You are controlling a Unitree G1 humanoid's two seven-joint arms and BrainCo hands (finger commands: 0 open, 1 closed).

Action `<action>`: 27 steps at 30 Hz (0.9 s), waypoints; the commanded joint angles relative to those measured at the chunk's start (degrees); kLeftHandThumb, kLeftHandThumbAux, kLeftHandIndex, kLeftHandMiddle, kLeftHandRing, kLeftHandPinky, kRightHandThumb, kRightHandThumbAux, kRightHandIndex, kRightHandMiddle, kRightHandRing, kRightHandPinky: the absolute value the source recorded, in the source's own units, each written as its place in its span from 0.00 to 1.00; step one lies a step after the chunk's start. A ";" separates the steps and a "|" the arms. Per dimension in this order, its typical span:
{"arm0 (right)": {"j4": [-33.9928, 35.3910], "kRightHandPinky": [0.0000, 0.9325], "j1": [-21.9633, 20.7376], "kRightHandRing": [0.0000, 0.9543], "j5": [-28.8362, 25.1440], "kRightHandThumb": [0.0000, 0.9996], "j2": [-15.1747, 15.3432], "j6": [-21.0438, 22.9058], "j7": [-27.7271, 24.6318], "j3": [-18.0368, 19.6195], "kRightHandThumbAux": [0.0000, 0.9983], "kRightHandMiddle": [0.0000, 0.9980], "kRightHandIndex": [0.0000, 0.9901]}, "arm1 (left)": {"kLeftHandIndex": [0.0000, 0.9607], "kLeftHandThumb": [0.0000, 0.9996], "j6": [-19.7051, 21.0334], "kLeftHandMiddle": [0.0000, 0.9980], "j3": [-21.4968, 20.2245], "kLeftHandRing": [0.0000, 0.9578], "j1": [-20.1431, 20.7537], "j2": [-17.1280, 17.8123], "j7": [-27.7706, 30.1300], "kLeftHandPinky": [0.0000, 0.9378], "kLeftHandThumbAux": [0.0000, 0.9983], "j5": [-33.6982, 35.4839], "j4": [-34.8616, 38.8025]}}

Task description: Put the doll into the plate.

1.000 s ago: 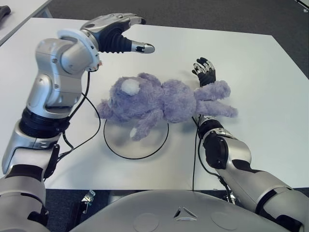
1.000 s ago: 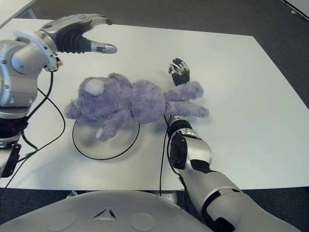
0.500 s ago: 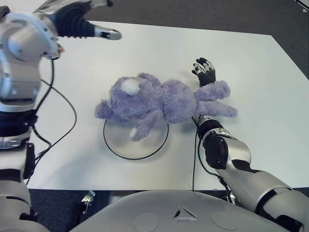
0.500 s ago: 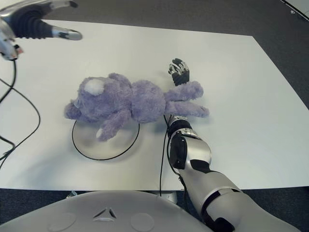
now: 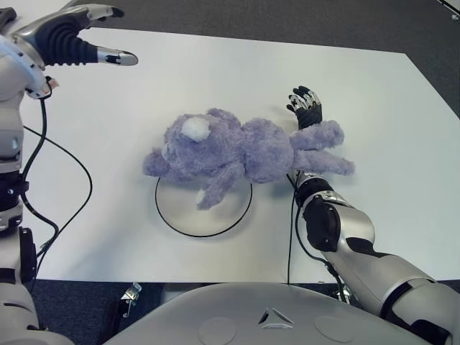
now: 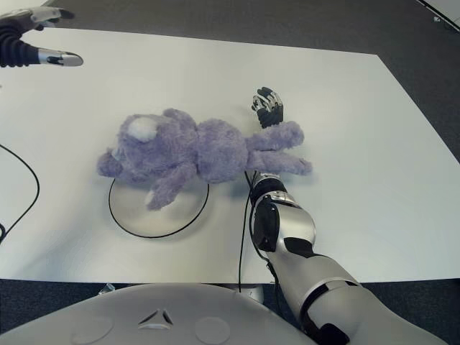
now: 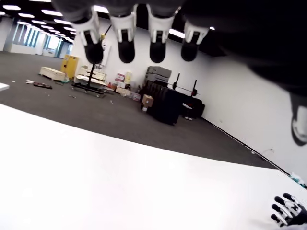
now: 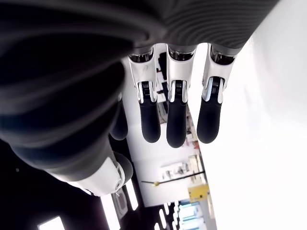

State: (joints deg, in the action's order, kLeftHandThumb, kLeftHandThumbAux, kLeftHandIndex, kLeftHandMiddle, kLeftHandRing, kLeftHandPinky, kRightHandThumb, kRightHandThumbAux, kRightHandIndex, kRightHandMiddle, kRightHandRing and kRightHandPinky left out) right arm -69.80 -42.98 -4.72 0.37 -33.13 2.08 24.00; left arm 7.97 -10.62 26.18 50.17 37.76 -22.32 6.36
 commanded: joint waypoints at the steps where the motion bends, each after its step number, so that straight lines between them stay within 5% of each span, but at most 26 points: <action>1: -6.94 0.36 12.48 0.31 -2.86 0.45 -2.48 2.28 -1.15 2.66 0.82 0.27 0.27 | 0.00 0.00 2.10 0.00 -1.77 0.00 -3.70 -0.33 -2.17 0.00 0.40 1.32 -0.73; 11: -7.01 0.35 12.32 0.31 -2.97 0.43 -2.28 2.63 -2.31 4.03 0.82 0.27 0.28 | 0.00 0.00 -2.48 0.00 -0.30 0.00 -4.69 -3.53 -10.16 0.00 0.38 1.30 -12.92; 27: -7.00 0.36 12.30 0.30 -2.08 0.47 -2.10 2.62 -1.86 4.17 0.82 0.27 0.27 | 0.00 0.00 -4.85 0.00 3.24 0.00 -4.12 -16.63 -23.84 0.00 0.37 2.49 -17.90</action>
State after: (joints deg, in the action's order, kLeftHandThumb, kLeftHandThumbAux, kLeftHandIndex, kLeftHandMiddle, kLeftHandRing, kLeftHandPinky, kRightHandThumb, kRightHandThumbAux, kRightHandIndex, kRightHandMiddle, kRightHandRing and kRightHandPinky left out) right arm -69.97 -42.99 -4.93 0.77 -33.00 -0.65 26.72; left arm 4.66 -9.72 22.51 38.97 18.78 -21.25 -7.57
